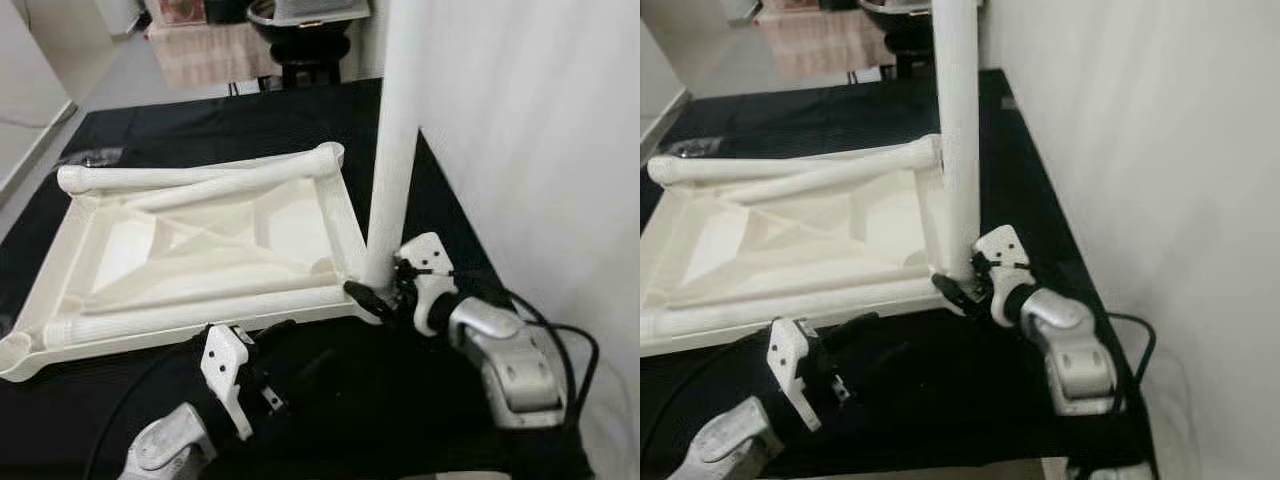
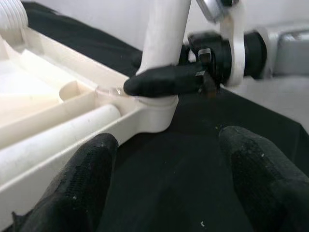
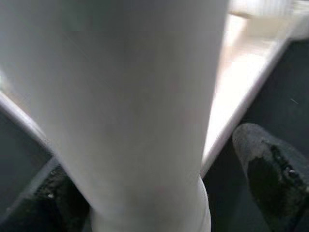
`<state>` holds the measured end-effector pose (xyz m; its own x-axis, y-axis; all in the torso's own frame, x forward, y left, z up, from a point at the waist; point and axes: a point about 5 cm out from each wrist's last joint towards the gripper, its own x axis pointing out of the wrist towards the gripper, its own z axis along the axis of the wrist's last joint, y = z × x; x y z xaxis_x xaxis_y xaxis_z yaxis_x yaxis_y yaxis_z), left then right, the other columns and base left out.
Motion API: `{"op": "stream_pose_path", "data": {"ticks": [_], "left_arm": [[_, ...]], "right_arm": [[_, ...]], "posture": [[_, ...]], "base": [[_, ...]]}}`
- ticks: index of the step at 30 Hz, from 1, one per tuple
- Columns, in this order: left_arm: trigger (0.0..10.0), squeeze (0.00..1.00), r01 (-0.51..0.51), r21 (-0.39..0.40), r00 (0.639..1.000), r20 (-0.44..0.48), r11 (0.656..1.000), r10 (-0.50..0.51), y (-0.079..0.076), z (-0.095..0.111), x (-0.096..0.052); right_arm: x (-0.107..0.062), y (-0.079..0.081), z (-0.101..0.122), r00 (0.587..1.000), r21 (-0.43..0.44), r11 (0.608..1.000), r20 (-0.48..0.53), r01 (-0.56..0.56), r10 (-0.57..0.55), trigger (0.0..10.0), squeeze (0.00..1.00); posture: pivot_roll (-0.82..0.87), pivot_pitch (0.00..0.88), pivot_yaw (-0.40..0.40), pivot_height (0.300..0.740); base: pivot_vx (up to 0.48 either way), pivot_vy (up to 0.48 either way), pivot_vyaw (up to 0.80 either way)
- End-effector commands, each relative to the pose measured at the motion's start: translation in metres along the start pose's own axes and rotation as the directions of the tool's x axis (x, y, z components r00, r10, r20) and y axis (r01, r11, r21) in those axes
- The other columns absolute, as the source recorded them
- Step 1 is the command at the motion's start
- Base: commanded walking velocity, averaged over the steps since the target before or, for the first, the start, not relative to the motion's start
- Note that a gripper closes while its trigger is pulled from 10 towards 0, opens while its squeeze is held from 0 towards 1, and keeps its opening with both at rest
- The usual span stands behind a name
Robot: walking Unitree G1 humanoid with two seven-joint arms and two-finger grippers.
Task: Building children table
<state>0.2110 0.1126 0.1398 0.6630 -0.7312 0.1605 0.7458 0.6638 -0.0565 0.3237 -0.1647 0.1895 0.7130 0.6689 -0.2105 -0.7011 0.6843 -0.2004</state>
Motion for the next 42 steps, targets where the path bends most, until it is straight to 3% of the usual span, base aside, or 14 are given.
{"op": "stream_pose_path", "data": {"ticks": [1,11,12,13,14,16,26,28,32,33,34,35,41,42], "left_arm": [[10.0,0.00,0.005,-0.016,0.999,-0.032,1.000,-0.006,-0.001,-0.006,-0.003],[10.0,0.00,-0.003,0.026,0.999,-0.045,1.000,0.004,-0.002,-0.007,-0.003],[10.0,0.00,-0.008,0.042,0.999,-0.052,0.999,0.011,-0.002,-0.008,-0.003],[10.0,0.00,-0.008,0.042,0.999,-0.052,0.999,0.011,-0.002,-0.008,-0.003],[10.0,0.00,-0.011,0.058,0.998,-0.057,0.998,0.015,-0.002,-0.008,-0.003],[10.0,0.00,-0.013,0.068,0.998,-0.060,0.998,0.017,-0.002,-0.009,-0.003],[10.0,0.00,-0.010,0.064,0.998,-0.060,0.998,0.014,-0.004,-0.011,-0.004],[10.0,0.00,-0.013,0.059,0.998,-0.058,0.998,0.016,-0.003,-0.011,-0.006],[10.0,0.00,-0.016,0.056,0.998,-0.057,0.998,0.019,-0.002,-0.011,-0.007],[10.0,0.00,-0.017,0.055,0.998,-0.056,0.998,0.020,0.000,-0.010,-0.008],[10.0,0.00,-0.017,0.055,0.998,-0.056,0.998,0.020,0.000,-0.010,-0.008],[10.0,0.00,-0.018,0.054,0.998,-0.055,0.998,0.021,0.003,-0.009,-0.009],[10.0,0.00,-0.018,0.053,0.998,-0.057,0.998,0.021,0.005,-0.009,-0.008],[10.0,0.00,-0.019,0.051,0.998,-0.058,0.999,0.022,0.008,-0.010,-0.007]], "right_arm": [[-0.005,-0.009,0.011,0.995,-0.052,0.996,0.064,-0.071,0.074,10.0,0.00],[0.000,-0.021,0.020,0.956,-0.018,0.961,0.099,-0.274,0.275,10.0,0.00],[0.004,-0.023,0.021,0.945,-0.011,0.951,0.107,-0.310,0.309,4.3,0.00],[0.004,-0.023,0.021,0.945,-0.011,0.951,0.107,-0.310,0.309,4.3,0.00],[0.007,-0.025,0.021,0.939,0.001,0.945,0.112,-0.328,0.326,0.7,0.00],[0.009,-0.027,0.019,0.929,0.003,0.935,0.111,-0.355,0.352,0.0,0.00],[-0.001,-0.032,-0.009,0.959,0.020,0.959,0.010,-0.284,0.284,0.0,0.00],[-0.003,-0.017,-0.024,0.996,0.083,0.993,0.009,-0.089,0.088,0.0,0.00],[-0.004,-0.007,-0.034,0.997,0.149,0.986,-0.005,0.082,-0.082,0.0,0.00],[0.004,0.031,-0.048,0.986,0.204,0.964,-0.039,0.168,-0.164,0.0,0.00],[0.004,0.031,-0.048,0.986,0.204,0.964,-0.039,0.168,-0.164,0.0,0.00],[0.008,0.072,-0.054,0.967,0.195,0.948,-0.073,0.253,-0.243,0.0,0.00],[0.012,0.076,-0.052,0.967,0.157,0.954,-0.076,0.254,-0.245,0.0,0.00],[0.016,0.067,-0.052,0.966,0.195,0.946,-0.077,0.258,-0.248,9.8,0.00]], "posture": [[0.01,0.183,0.056,0.740],[0.03,0.160,0.053,0.740],[0.04,0.156,0.050,0.740],[0.04,0.156,0.050,0.740],[0.04,0.152,0.051,0.740],[0.04,0.151,0.049,0.740],[0.01,0.158,0.046,0.740],[-0.02,0.171,0.039,0.740],[-0.02,0.171,0.039,0.740],[-0.03,0.191,0.058,0.740],[-0.03,0.191,0.058,0.740],[-0.05,0.167,0.072,0.740],[-0.05,0.169,0.076,0.740],[-0.05,0.163,0.071,0.740]], "base": [[0.000,0.000,0.00],[0.000,0.000,0.00],[0.000,0.000,0.00],[0.000,0.000,0.00],[0.000,0.000,0.00],[0.000,0.000,0.00],[0.000,0.000,0.00],[0.000,0.000,0.00],[0.000,0.000,0.00],[0.000,0.000,0.00],[0.000,0.000,0.00],[0.000,0.000,0.00],[0.000,0.000,0.00],[0.000,0.000,0.00]]}}
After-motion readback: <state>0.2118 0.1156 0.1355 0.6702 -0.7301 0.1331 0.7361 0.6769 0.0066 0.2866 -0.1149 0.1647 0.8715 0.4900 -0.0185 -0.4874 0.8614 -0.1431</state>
